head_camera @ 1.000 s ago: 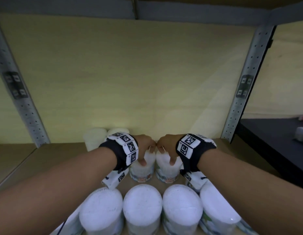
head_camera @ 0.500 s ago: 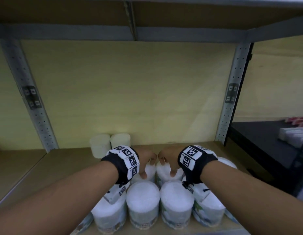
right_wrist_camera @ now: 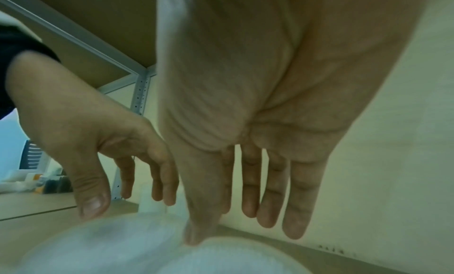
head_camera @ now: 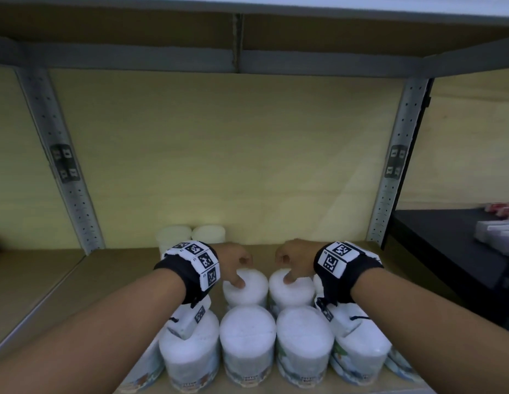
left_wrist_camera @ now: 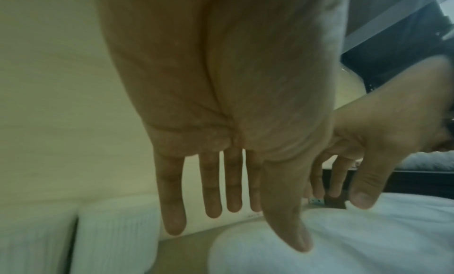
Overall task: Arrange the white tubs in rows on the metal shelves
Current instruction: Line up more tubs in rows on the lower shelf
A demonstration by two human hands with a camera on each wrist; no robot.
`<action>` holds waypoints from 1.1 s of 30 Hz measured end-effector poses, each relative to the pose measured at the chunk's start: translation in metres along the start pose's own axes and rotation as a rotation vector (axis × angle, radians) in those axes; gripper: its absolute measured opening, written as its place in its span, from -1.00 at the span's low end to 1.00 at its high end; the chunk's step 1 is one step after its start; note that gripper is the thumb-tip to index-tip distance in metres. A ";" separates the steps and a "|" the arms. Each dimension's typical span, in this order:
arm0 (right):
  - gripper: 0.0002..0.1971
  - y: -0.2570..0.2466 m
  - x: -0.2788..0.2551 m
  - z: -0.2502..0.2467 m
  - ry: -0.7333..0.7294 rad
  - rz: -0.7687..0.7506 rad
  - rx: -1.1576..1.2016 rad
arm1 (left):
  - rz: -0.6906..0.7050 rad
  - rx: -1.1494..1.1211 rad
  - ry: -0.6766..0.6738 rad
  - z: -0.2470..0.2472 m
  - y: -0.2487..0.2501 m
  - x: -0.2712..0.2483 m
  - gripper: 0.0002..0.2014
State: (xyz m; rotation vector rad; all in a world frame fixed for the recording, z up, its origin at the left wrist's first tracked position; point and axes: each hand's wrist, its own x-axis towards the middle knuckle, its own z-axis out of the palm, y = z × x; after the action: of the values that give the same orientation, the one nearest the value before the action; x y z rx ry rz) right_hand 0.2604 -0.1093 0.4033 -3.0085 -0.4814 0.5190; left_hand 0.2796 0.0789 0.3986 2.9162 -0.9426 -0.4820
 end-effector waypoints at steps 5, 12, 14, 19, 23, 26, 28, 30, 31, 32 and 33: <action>-0.62 -0.002 0.020 -0.017 0.134 0.022 0.104 | -0.106 -0.030 0.075 -0.013 -0.040 -0.006 -0.46; -0.62 -0.024 0.078 -0.040 0.172 -0.037 0.093 | -0.258 -0.041 0.123 -0.032 -0.116 -0.001 -0.56; -0.62 -0.034 0.098 -0.043 0.187 -0.038 0.070 | -0.284 -0.042 0.144 -0.033 -0.137 0.002 -0.55; -0.59 -0.058 0.150 -0.051 0.196 -0.065 0.047 | -0.345 -0.092 0.195 -0.026 -0.182 0.015 -0.54; -0.57 -0.076 0.189 -0.053 0.176 -0.069 -0.003 | -0.380 -0.129 0.220 -0.015 -0.204 0.027 -0.52; -0.51 -0.086 0.209 -0.047 0.135 -0.061 -0.043 | -0.393 -0.125 0.201 -0.007 -0.209 0.034 -0.48; -0.44 -0.090 0.220 -0.042 0.069 -0.036 -0.094 | -0.387 -0.115 0.215 -0.004 -0.212 0.036 -0.50; -0.38 -0.092 0.227 -0.039 0.039 -0.021 -0.130 | -0.376 -0.108 0.224 -0.002 -0.215 0.038 -0.50; -0.37 -0.092 0.229 -0.039 0.040 -0.016 -0.134 | -0.371 -0.105 0.223 -0.001 -0.216 0.038 -0.51; -0.36 -0.092 0.230 -0.039 0.043 -0.013 -0.137 | -0.367 -0.102 0.221 0.000 -0.216 0.039 -0.51; -0.36 -0.093 0.230 -0.039 0.046 -0.009 -0.141 | -0.362 -0.099 0.223 0.000 -0.217 0.039 -0.52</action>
State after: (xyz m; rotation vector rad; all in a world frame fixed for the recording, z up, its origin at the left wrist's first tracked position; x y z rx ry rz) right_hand 0.4521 0.0506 0.3758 -3.1421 -0.5507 0.4317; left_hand 0.4315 0.2331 0.3592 2.9718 -0.3550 -0.1992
